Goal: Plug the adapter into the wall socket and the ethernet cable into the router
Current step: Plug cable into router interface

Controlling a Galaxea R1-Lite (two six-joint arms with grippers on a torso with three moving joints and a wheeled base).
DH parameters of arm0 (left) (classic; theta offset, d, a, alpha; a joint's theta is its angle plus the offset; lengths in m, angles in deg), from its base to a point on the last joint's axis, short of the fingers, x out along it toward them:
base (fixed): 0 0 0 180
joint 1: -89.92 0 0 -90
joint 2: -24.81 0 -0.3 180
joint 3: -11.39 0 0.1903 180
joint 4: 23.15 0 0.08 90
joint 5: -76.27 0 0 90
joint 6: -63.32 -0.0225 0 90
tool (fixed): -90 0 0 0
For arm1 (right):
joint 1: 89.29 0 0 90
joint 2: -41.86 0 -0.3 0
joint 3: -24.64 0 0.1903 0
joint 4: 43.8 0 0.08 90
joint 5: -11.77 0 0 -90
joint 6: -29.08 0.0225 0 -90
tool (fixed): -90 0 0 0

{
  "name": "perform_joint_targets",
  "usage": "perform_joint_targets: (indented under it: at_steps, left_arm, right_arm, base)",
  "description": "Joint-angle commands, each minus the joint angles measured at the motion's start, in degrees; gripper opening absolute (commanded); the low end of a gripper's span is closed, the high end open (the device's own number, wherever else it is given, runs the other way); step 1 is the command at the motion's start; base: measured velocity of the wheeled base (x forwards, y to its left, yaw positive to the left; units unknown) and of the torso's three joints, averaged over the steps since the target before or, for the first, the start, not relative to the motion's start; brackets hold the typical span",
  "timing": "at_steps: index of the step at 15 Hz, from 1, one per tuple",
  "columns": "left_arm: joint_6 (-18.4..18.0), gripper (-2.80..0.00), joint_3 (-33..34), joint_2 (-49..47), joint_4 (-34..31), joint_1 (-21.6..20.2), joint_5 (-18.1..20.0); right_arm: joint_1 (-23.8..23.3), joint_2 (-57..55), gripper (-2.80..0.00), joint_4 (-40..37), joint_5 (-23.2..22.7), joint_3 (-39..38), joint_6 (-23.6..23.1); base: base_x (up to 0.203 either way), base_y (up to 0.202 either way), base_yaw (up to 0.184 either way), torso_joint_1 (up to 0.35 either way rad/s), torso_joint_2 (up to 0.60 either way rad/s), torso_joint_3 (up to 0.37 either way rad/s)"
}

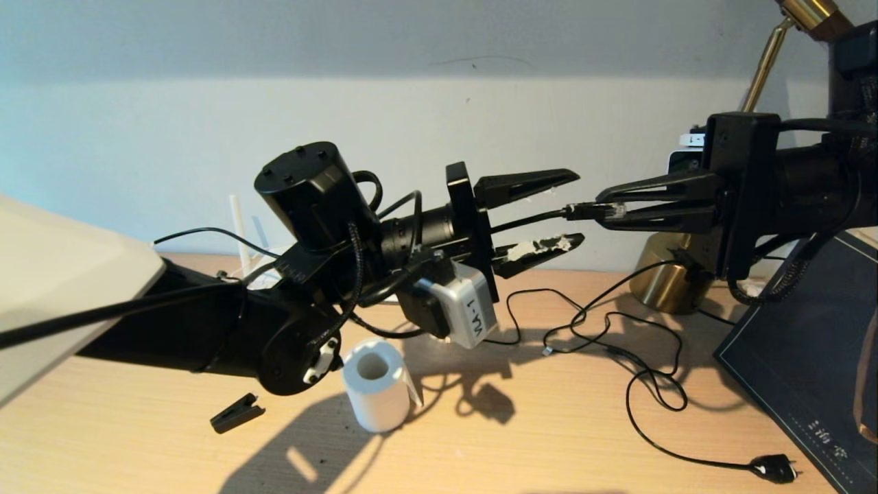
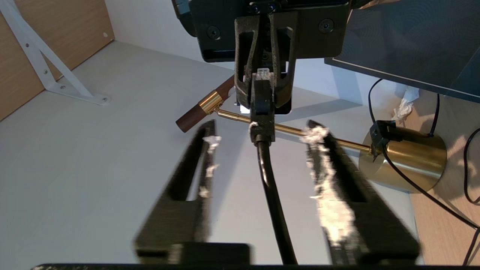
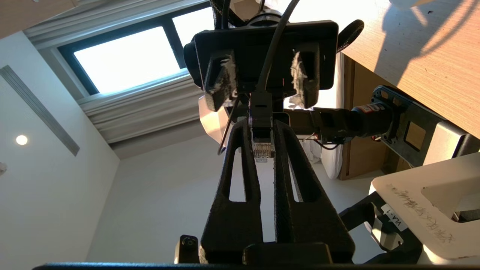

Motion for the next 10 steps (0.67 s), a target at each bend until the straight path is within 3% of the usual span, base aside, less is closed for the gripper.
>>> perform_joint_targets:
  at_steps: [1, 10]
  left_arm:
    - [-0.42, -2.8, 0.02, -0.07, 0.31, 0.31, 0.22]
    - [-0.42, -2.8, 0.2, 0.06, 0.23, 0.22, 0.05]
  right_arm:
    - [0.44, 0.4, -2.8, -0.05, -0.33, -0.41, 0.42]
    - [0.44, 0.13, -2.8, 0.13, -0.18, -0.89, 0.33]
  base:
    - [0.0, 0.0, 0.0, 0.0, 0.0, 0.0]
    - [0.0, 0.0, 0.0, 0.0, 0.0, 0.0]
